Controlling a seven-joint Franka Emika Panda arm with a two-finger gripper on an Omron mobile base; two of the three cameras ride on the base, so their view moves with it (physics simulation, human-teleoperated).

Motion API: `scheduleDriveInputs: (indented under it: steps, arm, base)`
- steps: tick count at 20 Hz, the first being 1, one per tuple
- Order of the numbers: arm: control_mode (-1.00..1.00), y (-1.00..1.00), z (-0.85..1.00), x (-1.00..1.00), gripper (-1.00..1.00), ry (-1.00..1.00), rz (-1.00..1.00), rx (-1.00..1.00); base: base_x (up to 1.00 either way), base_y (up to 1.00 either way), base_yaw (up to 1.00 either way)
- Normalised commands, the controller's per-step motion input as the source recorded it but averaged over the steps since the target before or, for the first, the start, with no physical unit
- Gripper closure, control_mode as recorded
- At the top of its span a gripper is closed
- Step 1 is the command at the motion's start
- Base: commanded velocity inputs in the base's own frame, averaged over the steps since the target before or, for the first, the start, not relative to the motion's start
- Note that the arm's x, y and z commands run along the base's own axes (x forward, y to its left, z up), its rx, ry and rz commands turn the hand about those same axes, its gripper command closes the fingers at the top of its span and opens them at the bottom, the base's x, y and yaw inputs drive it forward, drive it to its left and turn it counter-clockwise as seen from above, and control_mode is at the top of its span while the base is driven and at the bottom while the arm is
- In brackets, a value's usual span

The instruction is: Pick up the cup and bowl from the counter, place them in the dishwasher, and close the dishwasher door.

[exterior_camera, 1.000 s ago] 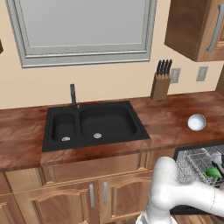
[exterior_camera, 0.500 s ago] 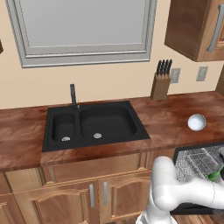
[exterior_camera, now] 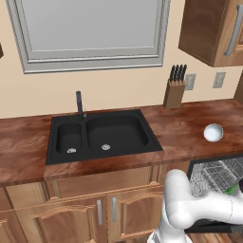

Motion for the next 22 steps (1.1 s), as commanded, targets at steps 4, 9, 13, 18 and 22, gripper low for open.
scheduleDriveInputs:
  steps: [4,9,13,18,22]
  arm:
    - [-1.00,0.01,0.35,-0.40,-1.00,-0.07,0.04,0.09]
    - [-1.00,0.32,0.43,-0.05,-1.00,-0.04,0.00,0.13]
    - [-1.00,0.63,0.23,0.00,-1.00,-0.02,0.00,0.09]
    - [-1.00,0.72,0.32,0.00,-1.00,0.00,0.00,0.01]
    - [-1.00,0.75,0.48,0.00,-1.00,-0.02,0.00,0.00]
  base:
    - [0.00,0.00,0.00]
    - [0.00,0.00,0.00]
    - [0.00,0.00,0.00]
    - [0.00,0.00,0.00]
    - [0.00,0.00,0.00]
